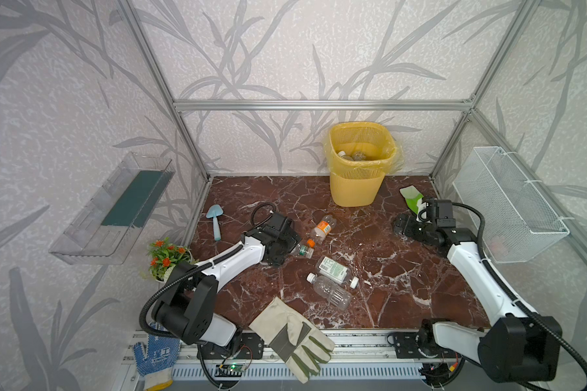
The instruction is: Throw the plastic bottles in the bin
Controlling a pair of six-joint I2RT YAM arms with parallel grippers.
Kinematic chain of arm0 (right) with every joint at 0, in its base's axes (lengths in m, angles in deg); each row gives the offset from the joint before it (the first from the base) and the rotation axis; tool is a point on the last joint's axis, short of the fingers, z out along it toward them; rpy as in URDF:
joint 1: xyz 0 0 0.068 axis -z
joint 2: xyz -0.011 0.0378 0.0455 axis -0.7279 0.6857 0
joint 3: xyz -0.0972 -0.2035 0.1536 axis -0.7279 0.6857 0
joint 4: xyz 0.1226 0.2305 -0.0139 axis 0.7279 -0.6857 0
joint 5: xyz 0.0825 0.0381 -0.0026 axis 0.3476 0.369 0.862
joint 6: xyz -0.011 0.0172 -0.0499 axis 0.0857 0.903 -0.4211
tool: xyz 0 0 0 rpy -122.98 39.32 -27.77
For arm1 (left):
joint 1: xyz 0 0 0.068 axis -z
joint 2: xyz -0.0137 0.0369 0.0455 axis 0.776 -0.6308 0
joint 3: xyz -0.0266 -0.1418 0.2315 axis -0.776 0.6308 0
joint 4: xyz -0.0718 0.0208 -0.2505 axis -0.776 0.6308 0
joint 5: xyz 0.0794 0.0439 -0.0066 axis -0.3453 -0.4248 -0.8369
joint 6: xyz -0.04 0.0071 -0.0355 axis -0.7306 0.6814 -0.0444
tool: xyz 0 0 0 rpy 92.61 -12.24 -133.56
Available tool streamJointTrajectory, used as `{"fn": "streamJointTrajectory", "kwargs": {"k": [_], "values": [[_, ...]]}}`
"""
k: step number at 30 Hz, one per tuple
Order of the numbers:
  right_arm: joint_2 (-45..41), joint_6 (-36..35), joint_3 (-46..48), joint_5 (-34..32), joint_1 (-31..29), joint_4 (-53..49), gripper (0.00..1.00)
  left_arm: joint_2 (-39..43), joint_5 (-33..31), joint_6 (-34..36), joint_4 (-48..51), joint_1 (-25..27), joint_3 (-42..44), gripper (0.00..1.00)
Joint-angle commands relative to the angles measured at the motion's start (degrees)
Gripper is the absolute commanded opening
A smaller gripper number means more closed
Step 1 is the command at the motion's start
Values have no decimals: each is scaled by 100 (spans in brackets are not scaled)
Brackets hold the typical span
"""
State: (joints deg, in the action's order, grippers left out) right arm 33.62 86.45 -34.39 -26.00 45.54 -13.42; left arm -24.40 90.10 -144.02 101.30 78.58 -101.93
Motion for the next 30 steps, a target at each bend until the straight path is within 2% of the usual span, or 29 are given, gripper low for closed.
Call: {"fn": "streamJointTrajectory", "kwargs": {"k": [1,8,16,24,30], "values": [[99,-20,233,82,-20,294,99,-172,-115,-218,290,1,-270,99],[130,34,296,-395,-15,263,99,-663,-104,-194,351,-15,-448,99],[273,-4,-25,-528,-15,-27,99,-988,-205,-15,256,-216,-446,99],[95,52,57,-417,-15,18,99,-838,-444,1285,417,-870,-458,80],[60,161,107,-265,-16,37,99,-992,-339,2280,633,-1132,-900,80]]}}
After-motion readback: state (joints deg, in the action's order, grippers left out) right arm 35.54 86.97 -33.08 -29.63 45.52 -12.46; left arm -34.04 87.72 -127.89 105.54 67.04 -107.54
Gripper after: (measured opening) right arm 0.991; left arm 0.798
